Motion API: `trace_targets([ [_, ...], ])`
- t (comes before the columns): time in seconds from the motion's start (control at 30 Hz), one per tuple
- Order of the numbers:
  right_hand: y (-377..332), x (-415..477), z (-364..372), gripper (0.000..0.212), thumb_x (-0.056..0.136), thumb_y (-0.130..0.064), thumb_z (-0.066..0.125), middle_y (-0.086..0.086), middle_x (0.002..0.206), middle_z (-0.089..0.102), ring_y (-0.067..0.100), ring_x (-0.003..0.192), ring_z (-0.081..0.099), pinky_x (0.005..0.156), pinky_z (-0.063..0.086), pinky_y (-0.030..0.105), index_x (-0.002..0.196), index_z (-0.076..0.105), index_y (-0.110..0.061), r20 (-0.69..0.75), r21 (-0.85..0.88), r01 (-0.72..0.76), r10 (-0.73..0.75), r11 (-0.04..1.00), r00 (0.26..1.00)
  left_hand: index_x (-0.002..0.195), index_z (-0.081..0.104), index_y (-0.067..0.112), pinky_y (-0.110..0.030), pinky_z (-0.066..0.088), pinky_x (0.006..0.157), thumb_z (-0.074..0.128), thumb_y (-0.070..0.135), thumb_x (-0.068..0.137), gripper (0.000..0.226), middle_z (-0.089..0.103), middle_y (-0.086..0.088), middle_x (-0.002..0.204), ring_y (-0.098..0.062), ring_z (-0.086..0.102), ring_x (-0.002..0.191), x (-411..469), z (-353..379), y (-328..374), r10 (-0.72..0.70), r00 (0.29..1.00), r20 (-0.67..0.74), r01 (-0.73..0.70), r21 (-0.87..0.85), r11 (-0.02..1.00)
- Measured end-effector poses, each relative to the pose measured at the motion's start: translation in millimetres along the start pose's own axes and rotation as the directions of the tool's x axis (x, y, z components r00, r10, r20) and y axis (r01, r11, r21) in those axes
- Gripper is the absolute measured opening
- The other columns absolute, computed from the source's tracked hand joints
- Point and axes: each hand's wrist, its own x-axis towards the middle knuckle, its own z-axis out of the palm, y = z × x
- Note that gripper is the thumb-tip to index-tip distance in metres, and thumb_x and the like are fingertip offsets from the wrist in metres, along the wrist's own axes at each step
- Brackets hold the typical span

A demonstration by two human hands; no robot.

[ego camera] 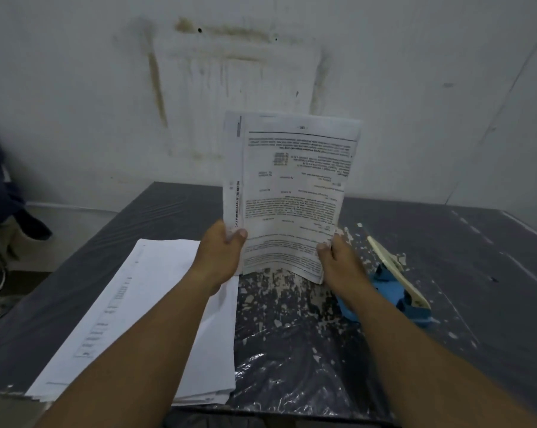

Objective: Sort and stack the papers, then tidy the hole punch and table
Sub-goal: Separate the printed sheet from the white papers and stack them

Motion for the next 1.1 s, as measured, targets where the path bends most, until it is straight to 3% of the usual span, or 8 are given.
trace_targets([
  [0.13,-12.3,14.6,-4.1,0.018,0.104,-0.031,0.038,-0.004,0.104,0.062,0.016,0.092,0.060,0.080,0.053,0.037,0.109,0.054,-0.025,-0.094,-0.001,-0.020,0.020,1.000,0.995,0.114,0.056,0.017,-0.029,0.054,0.072,0.051,0.025,0.101,0.017,0.064,0.001,0.118,-0.020,0.063,0.102,15.5,7.7,9.6,-0.010,0.998,-0.068,0.012,0.039,0.999],
  [0.23,-16.8,30.0,-8.4,0.022,0.104,-0.027,0.039,-0.001,0.106,0.061,0.015,0.089,0.057,0.067,0.046,0.029,0.115,0.056,-0.018,-0.170,0.035,-0.032,0.037,0.999,0.985,0.116,0.059,0.014,-0.027,0.054,0.069,0.053,0.022,0.100,0.019,0.066,0.000,0.116,-0.020,0.065,0.098,32.6,16.3,16.3,-0.030,0.996,-0.089,0.033,0.034,0.999],
  [0.3,-16.8,40.3,-9.1,0.026,0.104,-0.026,0.039,0.003,0.111,0.062,0.019,0.093,0.058,0.072,0.049,0.031,0.119,0.056,-0.015,-0.197,0.049,-0.056,0.064,0.997,0.978,0.115,0.058,0.014,-0.027,0.053,0.068,0.054,0.019,0.100,0.017,0.064,0.000,0.114,-0.019,0.064,0.094,43.1,23.4,19.3,-0.055,0.994,-0.092,0.059,0.043,0.997],
  [0.43,-10.2,59.9,-2.9,0.028,0.103,-0.026,0.036,0.009,0.112,0.061,0.025,0.091,0.058,0.075,0.048,0.036,0.119,0.056,-0.014,-0.266,-0.035,-0.171,0.156,0.985,0.951,0.121,0.059,0.012,-0.042,0.058,0.086,0.054,0.018,0.098,0.024,0.065,-0.004,0.122,-0.026,0.065,0.103,65.4,40.7,13.6,-0.096,0.992,-0.088,0.107,0.139,0.984],
  [0.57,1.2,77.4,6.8,0.033,0.102,-0.029,0.033,0.010,0.117,0.061,0.027,0.091,0.057,0.073,0.047,0.036,0.124,0.054,-0.018,-0.311,-0.218,-0.323,0.248,0.921,0.917,0.119,0.062,0.012,-0.042,0.057,0.086,0.056,0.022,0.095,0.027,0.066,-0.004,0.121,-0.025,0.065,0.100,85.4,52.6,-1.3,-0.102,0.990,-0.096,0.127,0.300,0.945],
  [0.83,18.9,93.9,20.9,0.033,0.098,-0.027,0.033,0.009,0.118,0.064,0.033,0.100,0.061,0.087,0.051,0.044,0.118,0.058,-0.023,-0.310,-0.449,-0.421,0.305,0.788,0.901,0.117,0.059,0.010,-0.041,0.056,0.086,0.059,0.025,0.093,0.028,0.064,-0.009,0.119,-0.027,0.063,0.102,112.0,66.3,-30.2,-0.098,0.990,-0.105,0.141,0.591,0.794],
  [1.03,22.5,99.3,25.0,0.035,0.094,-0.018,0.032,0.009,0.120,0.064,0.033,0.107,0.059,0.099,0.041,0.050,0.115,0.060,-0.022,-0.299,-0.514,-0.434,0.320,0.740,0.899,0.119,0.061,0.014,-0.042,0.058,0.083,0.060,0.024,0.091,0.030,0.067,-0.009,0.115,-0.027,0.064,0.101,110.8,75.0,-40.1,0.037,0.996,-0.084,0.041,0.764,0.644],
  [1.1,22.6,99.9,24.1,0.033,0.094,-0.017,0.033,0.008,0.120,0.065,0.031,0.106,0.059,0.098,0.040,0.049,0.114,0.059,-0.021,-0.284,-0.523,-0.417,0.310,0.743,0.907,0.120,0.060,0.014,-0.041,0.056,0.086,0.061,0.024,0.090,0.031,0.067,-0.009,0.115,-0.028,0.065,0.102,109.3,76.7,-39.6,0.084,0.995,-0.056,0.001,0.839,0.544],
])
